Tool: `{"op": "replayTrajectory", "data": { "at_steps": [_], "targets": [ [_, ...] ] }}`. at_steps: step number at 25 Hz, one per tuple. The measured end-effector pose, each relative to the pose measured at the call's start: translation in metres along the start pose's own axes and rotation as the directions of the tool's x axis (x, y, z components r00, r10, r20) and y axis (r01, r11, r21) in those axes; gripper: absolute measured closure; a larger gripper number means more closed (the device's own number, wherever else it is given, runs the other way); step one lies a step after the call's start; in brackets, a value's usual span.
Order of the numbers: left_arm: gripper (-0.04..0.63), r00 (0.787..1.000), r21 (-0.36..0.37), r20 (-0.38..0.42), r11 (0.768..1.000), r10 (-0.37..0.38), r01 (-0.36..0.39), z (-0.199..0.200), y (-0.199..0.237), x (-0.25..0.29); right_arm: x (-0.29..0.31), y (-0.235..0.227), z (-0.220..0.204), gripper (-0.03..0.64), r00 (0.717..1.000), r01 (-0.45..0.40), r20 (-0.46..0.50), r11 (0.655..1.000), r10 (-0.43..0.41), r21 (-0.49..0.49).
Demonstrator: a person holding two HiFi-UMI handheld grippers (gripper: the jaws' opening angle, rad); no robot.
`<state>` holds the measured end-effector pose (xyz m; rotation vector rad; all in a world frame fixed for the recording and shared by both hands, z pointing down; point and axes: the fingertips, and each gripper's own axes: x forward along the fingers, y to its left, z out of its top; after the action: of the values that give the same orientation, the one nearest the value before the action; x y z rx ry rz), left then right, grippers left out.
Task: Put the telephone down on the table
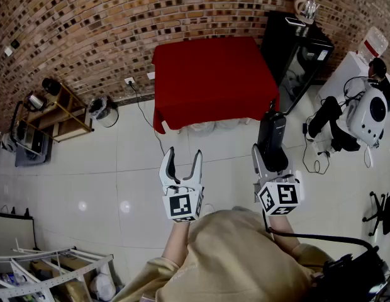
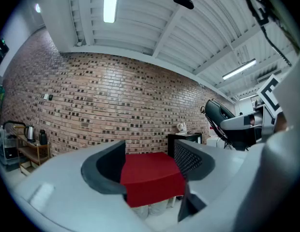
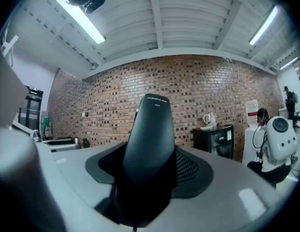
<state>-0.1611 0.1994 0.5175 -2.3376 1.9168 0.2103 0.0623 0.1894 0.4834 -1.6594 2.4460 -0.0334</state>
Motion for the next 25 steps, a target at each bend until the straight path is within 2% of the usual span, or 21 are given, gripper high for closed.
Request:
{"op": "replayTrajectory", "data": {
  "at_steps": [4,7,9,16,21,25],
  "targets": [
    [0.302,0.999,-0.031,0.03,0.999,-0.031,0.032,-0.006,0.01,0.009,0.013,0.009,0.002,0.337,1.0,-0.004,-0.025,1.0,0.004,-0.012],
    [0.302,0.999,-0.043,0.01,0.998,-0.051,0.052,-0.025,0.012,0.022,0.022,-0.001,-0.011,0.337,0.999,0.025,-0.043,1.0,-0.025,-0.015],
    [0.302,0.998,-0.027,-0.001,0.997,-0.066,0.065,-0.038,0.011,0.039,0.033,-0.014,-0.023,0.337,0.998,0.037,-0.051,0.999,-0.038,-0.023],
    [0.302,0.998,0.04,-0.023,0.997,-0.058,0.059,-0.067,-0.006,0.124,0.099,-0.087,-0.054,0.337,0.998,0.011,-0.058,0.999,-0.009,0.03],
    [0.302,0.999,0.028,-0.01,0.999,-0.033,0.034,-0.055,-0.016,0.206,0.169,-0.144,-0.044,0.337,0.999,-0.032,-0.036,0.997,0.035,0.076],
    [0.302,1.0,0.025,-0.022,1.0,-0.006,0.007,-0.064,-0.02,0.258,0.212,-0.179,-0.051,0.337,0.996,-0.069,-0.054,0.993,0.074,0.092]
  ]
}}
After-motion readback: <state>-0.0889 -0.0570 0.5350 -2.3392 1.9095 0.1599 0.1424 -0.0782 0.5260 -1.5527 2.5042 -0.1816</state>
